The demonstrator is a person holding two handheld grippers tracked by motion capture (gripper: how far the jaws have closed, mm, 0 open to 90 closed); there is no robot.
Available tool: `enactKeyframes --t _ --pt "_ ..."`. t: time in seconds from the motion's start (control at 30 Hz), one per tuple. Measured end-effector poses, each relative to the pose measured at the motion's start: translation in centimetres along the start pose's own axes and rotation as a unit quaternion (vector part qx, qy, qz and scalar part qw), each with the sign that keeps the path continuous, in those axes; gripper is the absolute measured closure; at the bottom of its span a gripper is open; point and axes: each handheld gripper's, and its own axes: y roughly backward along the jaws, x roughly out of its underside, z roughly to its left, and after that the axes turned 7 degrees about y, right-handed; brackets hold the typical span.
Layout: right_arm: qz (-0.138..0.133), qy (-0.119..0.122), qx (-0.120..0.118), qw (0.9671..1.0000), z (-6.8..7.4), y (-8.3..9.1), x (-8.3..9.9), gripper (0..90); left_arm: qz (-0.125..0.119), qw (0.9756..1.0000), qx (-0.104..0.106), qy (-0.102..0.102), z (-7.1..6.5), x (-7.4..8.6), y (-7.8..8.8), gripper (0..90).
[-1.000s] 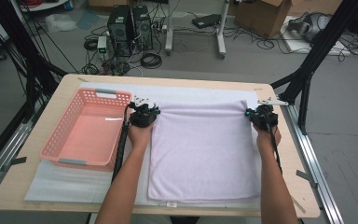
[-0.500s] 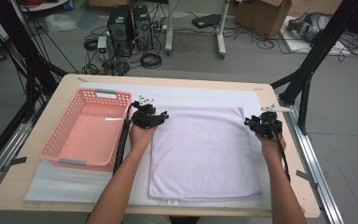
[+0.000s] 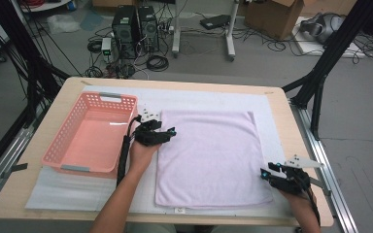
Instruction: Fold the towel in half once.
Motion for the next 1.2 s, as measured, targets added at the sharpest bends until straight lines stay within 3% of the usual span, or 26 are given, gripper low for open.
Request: enactKeyframes --t 0.17,0.27,0.3,0.37,0.53,0.63,0.73,0.87,0.93,1.0,1.13,1.2 --pt "0.006 0.020 -0.033 0.9992 2.3 1.4 1.7 51.6 0.009 0.9999 0.007 -0.009 -1.0 1.6 1.9 38.8" --pt "0.008 0.022 -0.029 0.9993 2.7 2.1 2.2 52.0 0.002 0.9999 0.002 -0.011 -1.1 2.1 2.4 38.7" --pt "0.019 0.040 -0.016 0.9989 3.2 2.9 3.0 53.5 0.007 0.9999 0.001 -0.008 -1.1 2.3 2.7 38.4" --pt "0.016 0.049 -0.006 0.9987 3.2 3.8 3.8 53.4 0.007 0.9999 0.001 -0.008 -1.2 2.9 3.2 38.2" --pt "0.018 0.035 0.004 0.9992 3.0 4.8 4.0 51.7 0.005 0.9998 0.014 -0.011 -1.4 3.9 4.0 36.8" --pt "-0.030 0.008 -0.010 0.9995 2.6 5.1 3.1 46.1 0.003 0.9995 0.023 -0.020 -1.4 4.7 4.7 35.1" --pt "-0.058 -0.012 0.013 0.9982 1.9 4.6 1.7 35.4 -0.009 0.9995 0.025 -0.017 -1.2 4.9 5.0 35.0" --pt "-0.066 -0.026 0.043 0.9966 0.5 2.9 0.0 29.0 -0.009 0.9989 0.043 -0.019 -1.2 4.3 5.1 33.4" --pt "-0.073 -0.029 0.044 0.9959 -0.3 2.1 -0.5 27.1 -0.005 0.9983 0.056 -0.019 -1.1 4.2 4.9 25.3" --pt "-0.068 -0.033 0.044 0.9962 -1.0 1.4 -0.7 25.5 -0.006 0.9983 0.055 -0.016 -1.1 4.3 4.7 16.1" --pt "-0.056 -0.042 0.042 0.9966 -1.6 0.5 -0.6 20.6 -0.005 0.9979 0.061 -0.020 -1.2 4.1 4.3 16.0" --pt "-0.056 -0.036 0.043 0.9969 -1.8 0.0 -0.7 20.5 -0.018 0.9973 0.068 -0.022 -1.3 4.0 4.1 16.1"
